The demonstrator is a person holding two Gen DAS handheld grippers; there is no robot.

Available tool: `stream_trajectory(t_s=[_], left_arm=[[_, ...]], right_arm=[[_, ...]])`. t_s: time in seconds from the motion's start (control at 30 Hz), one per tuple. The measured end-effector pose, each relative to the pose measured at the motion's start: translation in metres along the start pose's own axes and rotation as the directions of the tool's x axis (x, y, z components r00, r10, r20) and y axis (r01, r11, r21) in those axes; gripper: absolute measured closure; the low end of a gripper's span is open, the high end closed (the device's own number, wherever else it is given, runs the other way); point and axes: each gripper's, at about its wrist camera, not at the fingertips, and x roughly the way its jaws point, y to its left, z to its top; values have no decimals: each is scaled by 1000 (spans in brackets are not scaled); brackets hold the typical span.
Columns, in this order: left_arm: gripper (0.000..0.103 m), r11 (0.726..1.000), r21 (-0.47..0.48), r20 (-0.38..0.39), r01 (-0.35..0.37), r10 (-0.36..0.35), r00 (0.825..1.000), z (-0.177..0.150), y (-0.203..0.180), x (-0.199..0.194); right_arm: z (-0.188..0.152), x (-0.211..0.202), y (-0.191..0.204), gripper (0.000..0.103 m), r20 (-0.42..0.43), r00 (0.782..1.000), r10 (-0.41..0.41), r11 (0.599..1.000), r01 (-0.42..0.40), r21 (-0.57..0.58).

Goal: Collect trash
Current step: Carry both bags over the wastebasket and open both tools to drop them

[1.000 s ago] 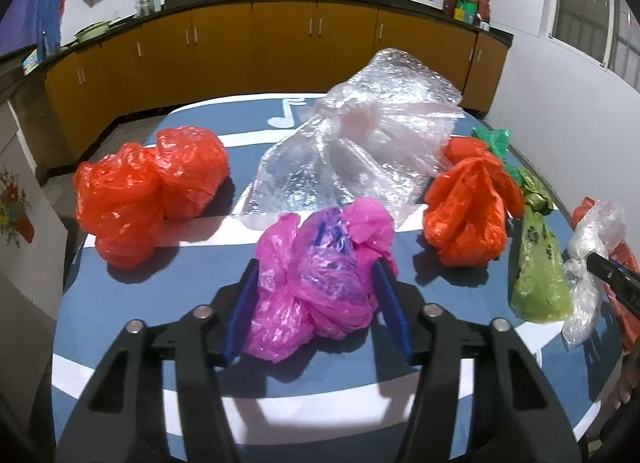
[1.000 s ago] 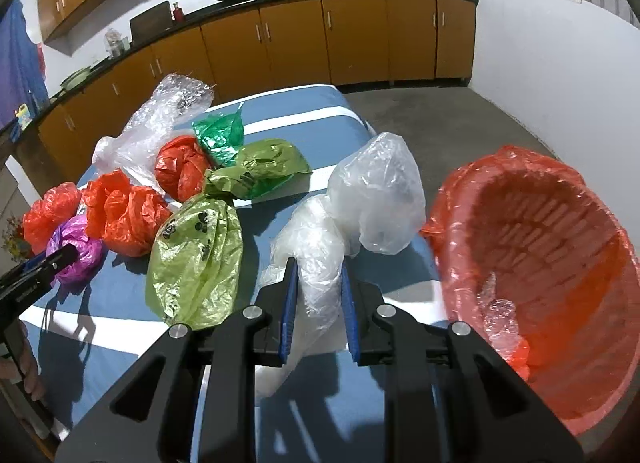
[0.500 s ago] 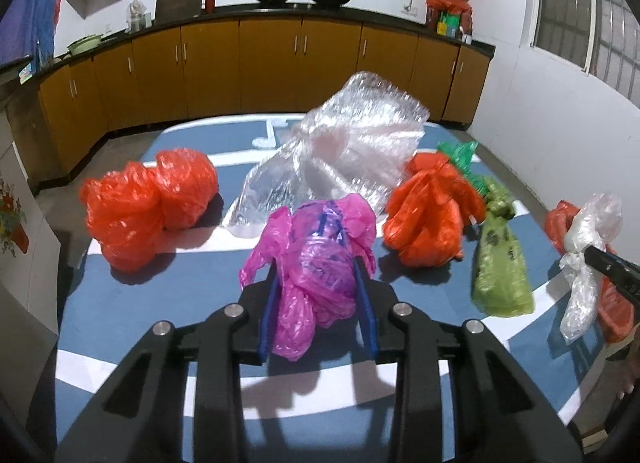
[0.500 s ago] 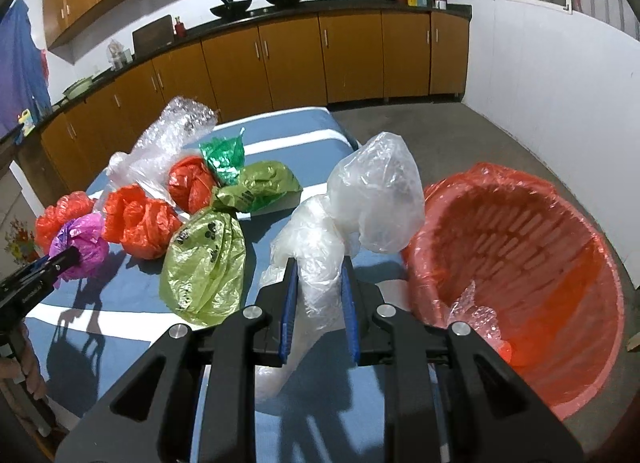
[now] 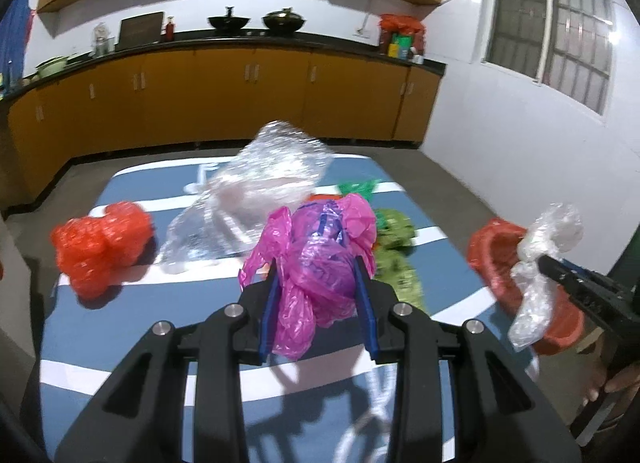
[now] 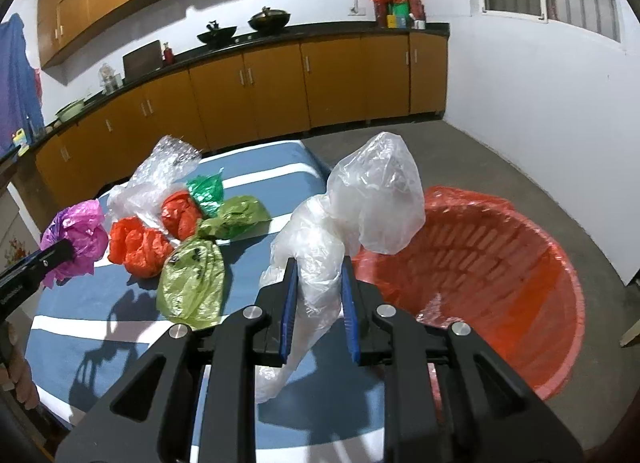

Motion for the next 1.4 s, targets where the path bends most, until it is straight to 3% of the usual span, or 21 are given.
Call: stream_trajectory(t_s=[0.53, 0.97, 1.4], left_arm=[[69, 983, 48, -24, 177, -176, 984, 5, -91, 21], [69, 944, 100, -61, 314, -309, 949, 11, -177, 55], [67, 910, 103, -138, 401, -387, 912, 10, -231, 100]], right_arm=[[-1, -27, -60, 81, 47, 992, -116, 992, 113, 65], [8, -37, -117, 82, 94, 970, -226, 967, 212, 141], [11, -28, -148, 81, 91, 962, -257, 949, 233, 211]])
